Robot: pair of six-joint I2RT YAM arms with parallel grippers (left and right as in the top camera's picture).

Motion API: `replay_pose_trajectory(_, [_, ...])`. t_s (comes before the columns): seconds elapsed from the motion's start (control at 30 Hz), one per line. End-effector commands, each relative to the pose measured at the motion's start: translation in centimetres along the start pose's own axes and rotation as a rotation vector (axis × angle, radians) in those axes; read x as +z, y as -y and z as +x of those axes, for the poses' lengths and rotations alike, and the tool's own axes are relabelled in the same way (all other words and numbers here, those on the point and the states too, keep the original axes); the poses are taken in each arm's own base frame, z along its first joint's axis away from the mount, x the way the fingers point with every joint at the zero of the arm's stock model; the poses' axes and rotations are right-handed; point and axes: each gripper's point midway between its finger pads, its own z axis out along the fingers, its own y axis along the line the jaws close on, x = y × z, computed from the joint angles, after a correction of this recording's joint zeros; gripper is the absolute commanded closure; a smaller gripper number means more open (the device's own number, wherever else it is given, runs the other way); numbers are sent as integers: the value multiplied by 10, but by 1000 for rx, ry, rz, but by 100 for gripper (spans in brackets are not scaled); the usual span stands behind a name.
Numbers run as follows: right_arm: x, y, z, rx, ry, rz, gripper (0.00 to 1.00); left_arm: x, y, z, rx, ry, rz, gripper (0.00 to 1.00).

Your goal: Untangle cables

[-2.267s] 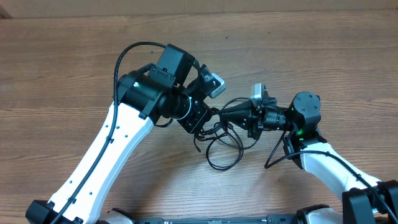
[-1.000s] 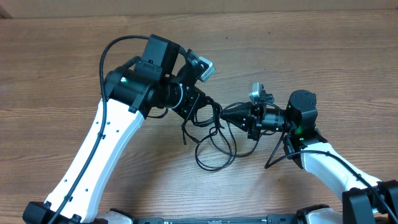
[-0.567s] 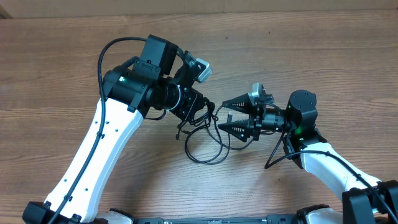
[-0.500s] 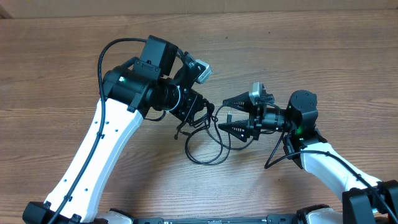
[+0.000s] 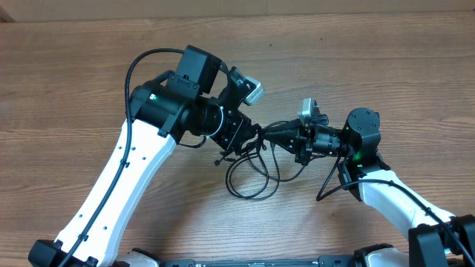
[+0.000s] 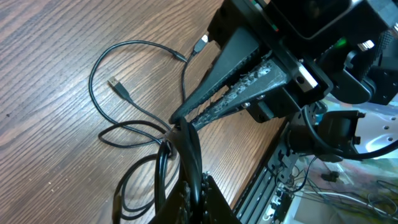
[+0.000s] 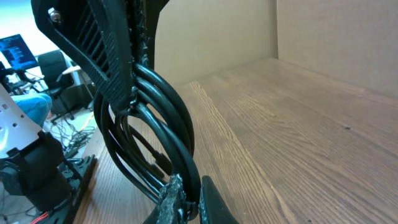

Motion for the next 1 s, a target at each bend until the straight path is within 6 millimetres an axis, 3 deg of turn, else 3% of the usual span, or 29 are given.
replay_pose_trajectory(0.0, [2,0,-4,-18,3,-5,96,-7,4,-2,36,20,-7,96])
replay_pose_trajectory(0.2, [2,0,-3,-7,-2,-3,96,-7,-6,-1,10,15,-61,96])
replay_pose_trajectory(0.23, [2,0,-3,-8,-1,-4,92,-7,-6,-1,10,15,-61,96])
replay_pose_trajectory(0.3, [2,0,-3,-9,-1,-4,52,-7,-6,-1,11,15,-61,96])
replay_pose_trajectory(0.4, [2,0,-4,-14,2,-3,23,-6,-5,-1,12,14,-60,96])
replay_pose_trajectory(0.67, [2,-1,-13,-72,28,-3,12,-6,11,-3,27,25,30,96])
replay_pose_trajectory(0.77, [2,0,-14,-105,31,0,12,-7,18,-4,43,30,72,95])
replay_pose_trajectory(0.83, [2,0,-14,-111,31,1,19,-7,21,-4,46,32,90,96])
replay_pose_trajectory(0.97, [2,0,-14,-110,31,0,62,-7,22,-4,46,33,98,96])
